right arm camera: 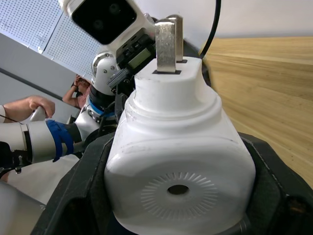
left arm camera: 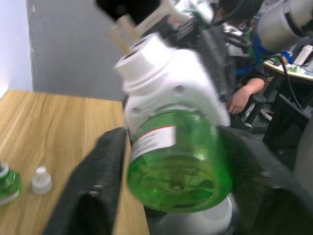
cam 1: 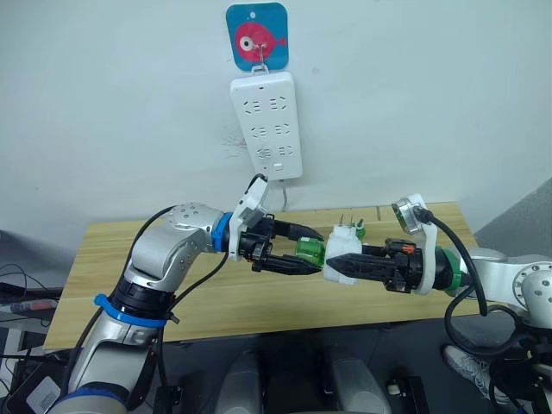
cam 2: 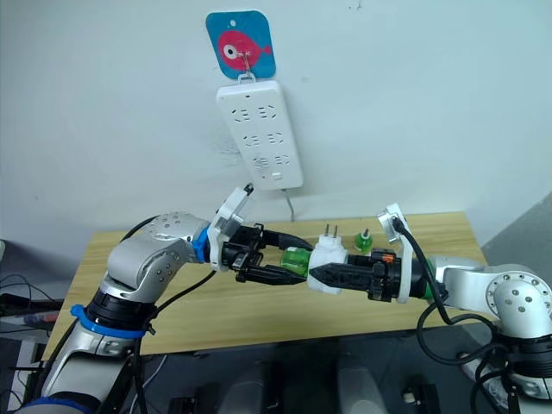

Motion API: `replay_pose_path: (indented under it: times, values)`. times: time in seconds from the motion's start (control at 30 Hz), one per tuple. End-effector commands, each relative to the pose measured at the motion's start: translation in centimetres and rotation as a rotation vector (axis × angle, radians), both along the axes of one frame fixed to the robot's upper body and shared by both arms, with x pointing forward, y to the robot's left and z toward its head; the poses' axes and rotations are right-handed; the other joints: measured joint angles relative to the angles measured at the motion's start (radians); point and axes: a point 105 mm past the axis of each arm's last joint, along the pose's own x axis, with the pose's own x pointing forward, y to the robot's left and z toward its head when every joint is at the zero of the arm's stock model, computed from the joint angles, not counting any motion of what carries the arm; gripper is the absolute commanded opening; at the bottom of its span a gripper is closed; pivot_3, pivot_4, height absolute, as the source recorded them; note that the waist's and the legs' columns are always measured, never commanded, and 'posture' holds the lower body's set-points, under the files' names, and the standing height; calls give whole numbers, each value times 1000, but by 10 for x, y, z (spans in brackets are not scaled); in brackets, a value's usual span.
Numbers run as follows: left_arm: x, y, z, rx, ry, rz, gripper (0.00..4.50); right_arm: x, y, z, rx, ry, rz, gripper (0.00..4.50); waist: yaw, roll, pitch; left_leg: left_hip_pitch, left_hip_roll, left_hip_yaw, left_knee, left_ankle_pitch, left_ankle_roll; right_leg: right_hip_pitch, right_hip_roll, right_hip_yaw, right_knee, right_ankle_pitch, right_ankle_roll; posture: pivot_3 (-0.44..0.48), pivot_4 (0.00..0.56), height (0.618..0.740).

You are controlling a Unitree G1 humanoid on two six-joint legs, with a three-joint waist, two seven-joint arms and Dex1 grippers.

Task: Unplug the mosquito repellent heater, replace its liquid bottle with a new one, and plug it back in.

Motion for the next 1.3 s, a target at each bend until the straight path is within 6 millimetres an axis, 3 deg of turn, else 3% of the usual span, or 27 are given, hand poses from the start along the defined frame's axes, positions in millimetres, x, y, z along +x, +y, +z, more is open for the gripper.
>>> replay_pose_path:
  times: [0.03, 0.13, 0.53, 0.87, 1.07, 1.3]
  values:
    - [3, 13, -7, 90, 102, 34, 3913, -6, 2, 22, -10, -160, 50, 3016, -1, 0, 0, 0, 0, 0, 0, 0, 0, 0, 0, 0, 0, 0, 0, -213, 209, 740]
    - [3, 17, -3, 90, 173, 46, 3913, -5, 2, 25, -36, -216, 61, 3016, -1, 0, 0, 0, 1, 0, 0, 0, 0, -1, 1, 0, 0, 0, 0, -213, 209, 740]
    - [-4, 2, 22, -56, 230, 24, 3913, -7, 5, 19, -74, -283, 90, 3016, 2, 0, 0, 0, 0, -1, 0, 0, 0, 0, -1, 0, 1, 0, 0, -213, 209, 740]
    - [-10, -3, 15, -43, 223, -6, 3913, -8, 6, 20, -62, -281, 95, 3016, 1, 0, 0, 0, 0, 0, 0, 0, 0, 0, -1, 0, 1, 0, 0, -215, 207, 740]
    - [-12, -5, 14, -52, 230, -18, 2395, -9, 8, 22, -54, -286, 98, 3016, 1, 0, 0, 0, 0, 0, 0, 0, 0, 0, -1, 0, 1, 0, 0, -215, 206, 740]
    - [-10, -3, 14, -55, 237, -18, 2300, -13, 8, 21, -65, -284, 109, 3016, 1, 0, 0, 0, 0, 0, 0, 0, 0, 0, -1, 0, 1, 0, 0, -214, 205, 740]
